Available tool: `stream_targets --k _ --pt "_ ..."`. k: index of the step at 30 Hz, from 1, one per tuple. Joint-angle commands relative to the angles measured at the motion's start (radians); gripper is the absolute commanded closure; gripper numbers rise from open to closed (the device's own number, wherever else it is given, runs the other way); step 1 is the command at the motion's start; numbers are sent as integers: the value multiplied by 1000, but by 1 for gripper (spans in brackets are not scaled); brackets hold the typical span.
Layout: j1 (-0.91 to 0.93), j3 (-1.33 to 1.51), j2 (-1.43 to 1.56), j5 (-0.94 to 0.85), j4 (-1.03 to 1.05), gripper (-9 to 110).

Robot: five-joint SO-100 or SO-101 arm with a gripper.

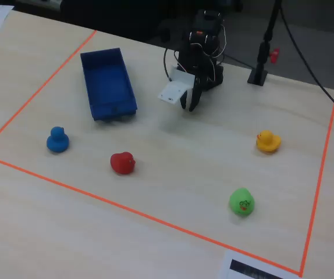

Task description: Grasp yellow duck and put it into box.

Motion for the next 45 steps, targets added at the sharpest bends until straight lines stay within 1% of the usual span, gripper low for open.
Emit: stream_targets --k 1,11,12,14,33,35,36,37,38,39,41,45 --pt "-6 -3 -2 -3 23 95" --pt "-6 -3 -2 -3 23 95" --pt "-6 -3 -2 -3 23 96" --pt "-6 -3 -2 -3 23 101" --pt "-5 -3 -2 2 23 101" --pt "-9 -3 -2 -5 25 97" --pt "-12 -3 -2 -8 25 93" --pt "-12 -8 -2 -18 21 85" --pt "0 -40 -8 -31 26 76" --pt "3 -114 -51 -32 37 73" --pt "-15 -377 -213 -12 110 70" --pt "-60 -966 -646 77 290 63"
